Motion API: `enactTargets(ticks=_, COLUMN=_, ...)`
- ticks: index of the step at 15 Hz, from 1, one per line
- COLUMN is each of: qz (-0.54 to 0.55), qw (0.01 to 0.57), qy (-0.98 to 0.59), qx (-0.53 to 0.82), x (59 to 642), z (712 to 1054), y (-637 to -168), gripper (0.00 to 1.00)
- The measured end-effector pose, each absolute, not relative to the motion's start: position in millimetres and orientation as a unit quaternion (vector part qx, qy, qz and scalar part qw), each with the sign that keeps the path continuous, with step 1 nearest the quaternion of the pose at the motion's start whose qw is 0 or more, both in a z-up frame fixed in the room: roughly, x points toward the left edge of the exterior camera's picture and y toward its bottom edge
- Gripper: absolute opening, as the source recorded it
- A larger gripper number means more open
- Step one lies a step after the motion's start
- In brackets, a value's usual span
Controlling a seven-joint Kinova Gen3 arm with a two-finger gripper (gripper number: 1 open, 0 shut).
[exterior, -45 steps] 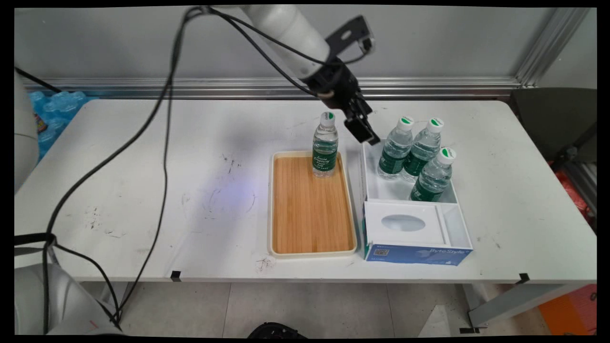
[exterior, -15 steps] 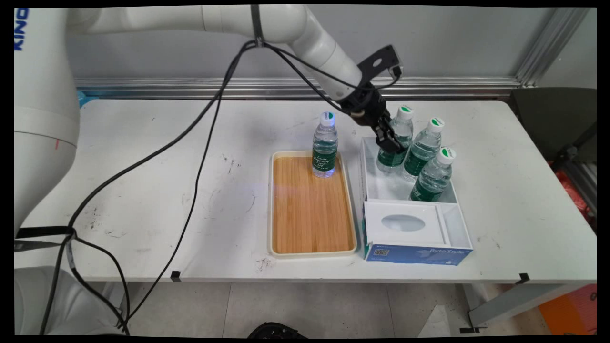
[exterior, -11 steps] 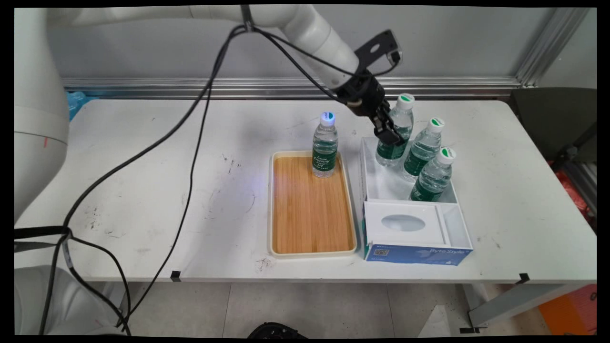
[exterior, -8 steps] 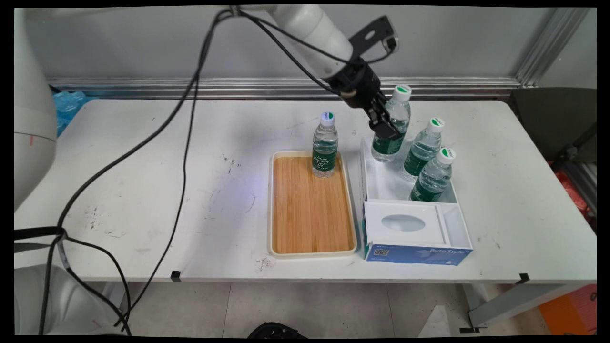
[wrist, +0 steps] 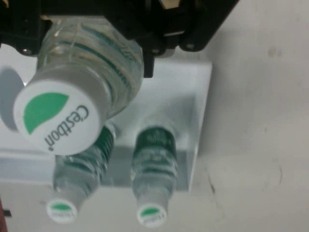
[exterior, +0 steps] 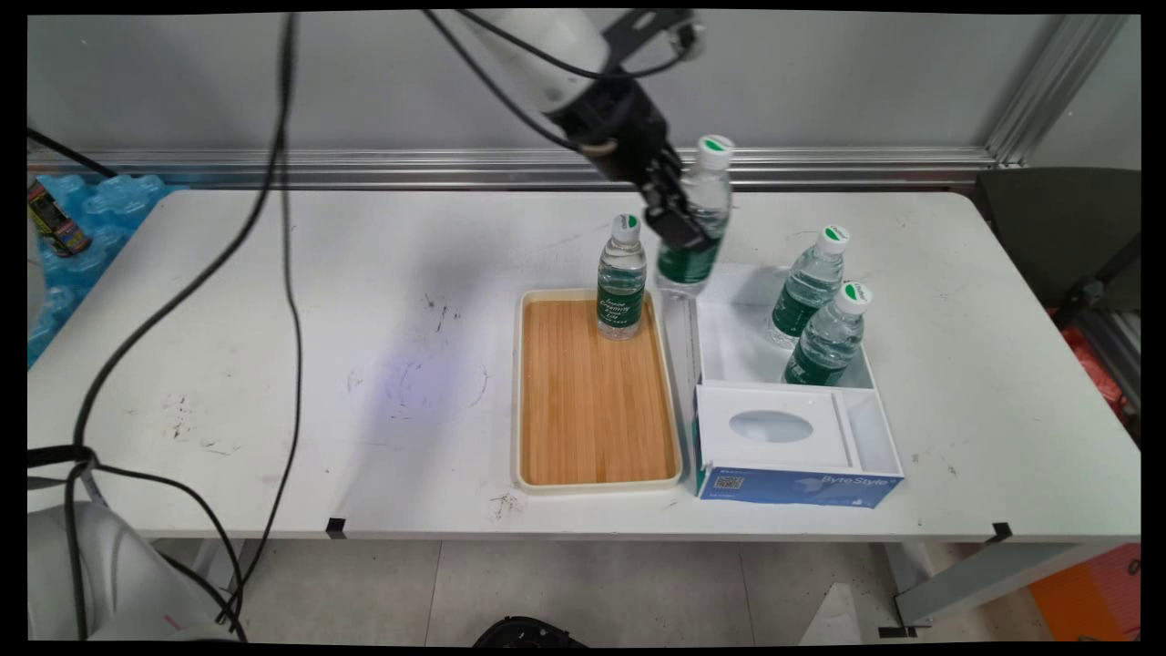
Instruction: Place the picked object on the tray
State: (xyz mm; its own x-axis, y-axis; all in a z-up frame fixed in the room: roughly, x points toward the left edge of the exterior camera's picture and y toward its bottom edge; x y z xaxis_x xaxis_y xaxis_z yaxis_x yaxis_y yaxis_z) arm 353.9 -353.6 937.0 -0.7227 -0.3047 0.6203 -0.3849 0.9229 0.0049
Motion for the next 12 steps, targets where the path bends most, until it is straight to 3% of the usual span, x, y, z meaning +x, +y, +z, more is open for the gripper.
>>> enactTargets(ticks=5, qz=0.057, qw=0.308, qy=-0.931, qx=0.185, x=400.9, z=938.8, y=-316.7, gripper=0.0)
enactTargets(ticks=12, qz=0.05, qw=0.313, qy=-0.93, qx=0.185, x=425.6, z=903.2, y=-287.1, gripper=0.0)
